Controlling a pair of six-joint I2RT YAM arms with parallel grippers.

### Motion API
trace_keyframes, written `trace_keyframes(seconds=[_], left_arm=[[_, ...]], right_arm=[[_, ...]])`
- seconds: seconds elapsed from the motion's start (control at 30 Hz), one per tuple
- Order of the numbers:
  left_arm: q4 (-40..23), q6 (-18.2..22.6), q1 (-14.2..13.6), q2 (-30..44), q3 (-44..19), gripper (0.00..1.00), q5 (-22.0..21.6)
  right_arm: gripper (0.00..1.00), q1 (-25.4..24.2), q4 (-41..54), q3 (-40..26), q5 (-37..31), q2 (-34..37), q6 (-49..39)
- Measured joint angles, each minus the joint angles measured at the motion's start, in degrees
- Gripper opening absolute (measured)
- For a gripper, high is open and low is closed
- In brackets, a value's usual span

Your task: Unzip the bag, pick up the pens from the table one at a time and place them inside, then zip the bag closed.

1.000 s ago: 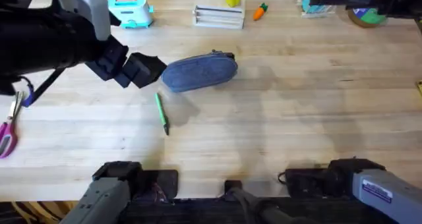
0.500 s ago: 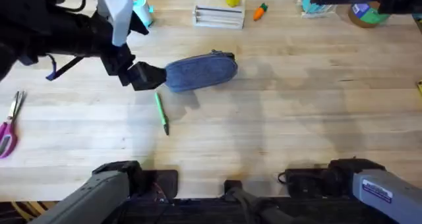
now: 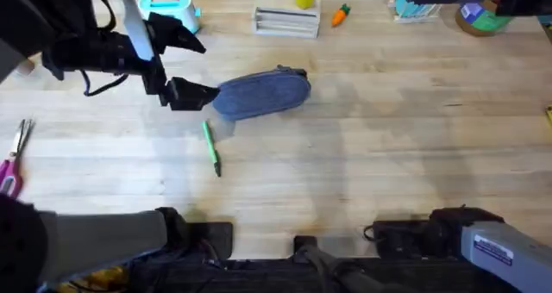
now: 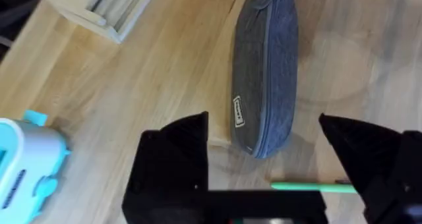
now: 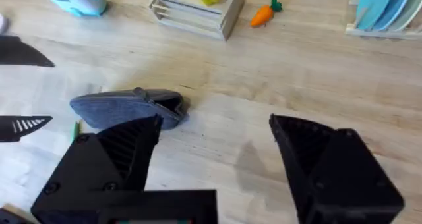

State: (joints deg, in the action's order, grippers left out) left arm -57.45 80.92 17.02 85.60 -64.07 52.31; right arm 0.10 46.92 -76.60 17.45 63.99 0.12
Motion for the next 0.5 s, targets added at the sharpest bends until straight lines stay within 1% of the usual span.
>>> trace_keyframes(seconds=[0.03,0.07,0.37,0.4,0.5], left_arm=[[0.0,0.2,0.0,1.0,0.0,0.991,0.3],[-0.5,0.5,0.0,4.0,0.0,0.99,0.8],[-1.3,0.7,0.0,11.4,-0.1,0.993,1.1],[-1.3,0.8,0.0,13.1,-0.1,0.993,1.1],[-1.3,0.8,0.0,13.4,-0.1,0.994,1.5]], right_arm=[[0.995,0.0,0.0,0.0,0.0,0.0,0.0],[0.995,0.0,0.0,0.0,0.0,0.0,0.0],[0.995,0.0,0.0,0.0,0.0,0.0,0.0],[0.995,0.0,0.0,0.0,0.0,0.0,-0.2],[0.995,0.0,0.0,0.0,0.0,0.0,-0.2]])
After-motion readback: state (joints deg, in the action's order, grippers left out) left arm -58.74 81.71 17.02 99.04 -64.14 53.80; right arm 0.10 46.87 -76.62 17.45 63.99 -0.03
